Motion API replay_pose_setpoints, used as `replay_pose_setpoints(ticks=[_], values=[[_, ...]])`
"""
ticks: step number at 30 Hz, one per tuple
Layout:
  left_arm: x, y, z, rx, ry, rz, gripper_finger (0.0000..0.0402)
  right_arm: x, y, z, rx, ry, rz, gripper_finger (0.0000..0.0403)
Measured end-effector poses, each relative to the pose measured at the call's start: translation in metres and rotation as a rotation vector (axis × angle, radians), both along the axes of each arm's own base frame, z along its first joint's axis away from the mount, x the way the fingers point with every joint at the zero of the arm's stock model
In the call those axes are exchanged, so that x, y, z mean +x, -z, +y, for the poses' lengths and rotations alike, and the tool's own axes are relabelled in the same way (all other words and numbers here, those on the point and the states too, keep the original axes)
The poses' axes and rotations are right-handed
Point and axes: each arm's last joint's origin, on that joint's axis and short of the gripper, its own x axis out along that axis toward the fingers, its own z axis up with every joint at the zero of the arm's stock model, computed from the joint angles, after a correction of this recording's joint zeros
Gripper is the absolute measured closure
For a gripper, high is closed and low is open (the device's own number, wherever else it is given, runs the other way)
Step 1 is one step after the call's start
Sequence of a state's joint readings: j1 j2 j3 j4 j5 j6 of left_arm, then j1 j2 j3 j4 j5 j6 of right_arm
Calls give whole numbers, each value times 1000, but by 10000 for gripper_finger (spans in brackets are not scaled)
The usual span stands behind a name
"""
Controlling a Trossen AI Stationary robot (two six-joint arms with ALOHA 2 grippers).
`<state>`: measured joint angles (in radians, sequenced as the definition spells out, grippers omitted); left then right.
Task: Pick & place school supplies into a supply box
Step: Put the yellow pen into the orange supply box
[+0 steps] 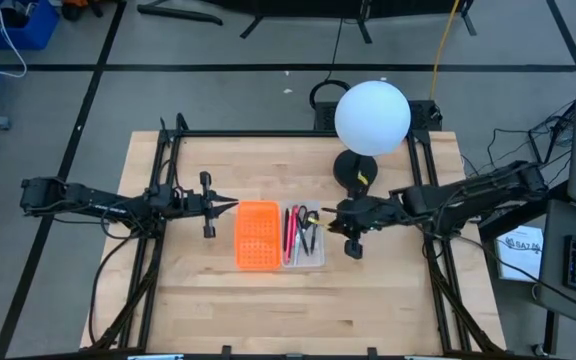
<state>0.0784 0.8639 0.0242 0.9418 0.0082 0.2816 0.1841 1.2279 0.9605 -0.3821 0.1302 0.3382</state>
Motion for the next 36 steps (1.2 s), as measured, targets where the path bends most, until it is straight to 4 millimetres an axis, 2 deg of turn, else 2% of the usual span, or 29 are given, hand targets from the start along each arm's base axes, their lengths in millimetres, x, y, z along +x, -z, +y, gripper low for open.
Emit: replay_pose_setpoints(ticks=[3, 7, 10, 13, 17, 21, 23, 31, 36], values=[[0, 0, 0, 8, -1, 1, 364, 19, -24, -5, -128, -55, 49, 379], [0, 0, 0, 8, -2, 1, 364, 48, -44, -20, -264, -77, 189, 379], [0, 0, 0, 14, -3, 3, 364, 71, -52, -31, -350, -148, 286, 379], [0, 0, 0, 25, -4, 6, 364, 93, -51, -37, -430, -252, 361, 379], [0, 1, 0, 29, -4, 9, 364, 116, -40, -37, -552, -447, 443, 379], [0, 2, 0, 28, -7, 22, 364, 126, -19, -26, -722, -766, 521, 379], [0, 3, 0, 37, -14, 33, 364, 132, -10, -21, -779, -868, 529, 379], [0, 10, 0, 99, -17, 115, 364, 152, 18, 4, -1051, -1093, 552, 381], [0, 12, 0, 98, -18, 131, 364, 154, 34, 6, -985, -1195, 518, 381]])
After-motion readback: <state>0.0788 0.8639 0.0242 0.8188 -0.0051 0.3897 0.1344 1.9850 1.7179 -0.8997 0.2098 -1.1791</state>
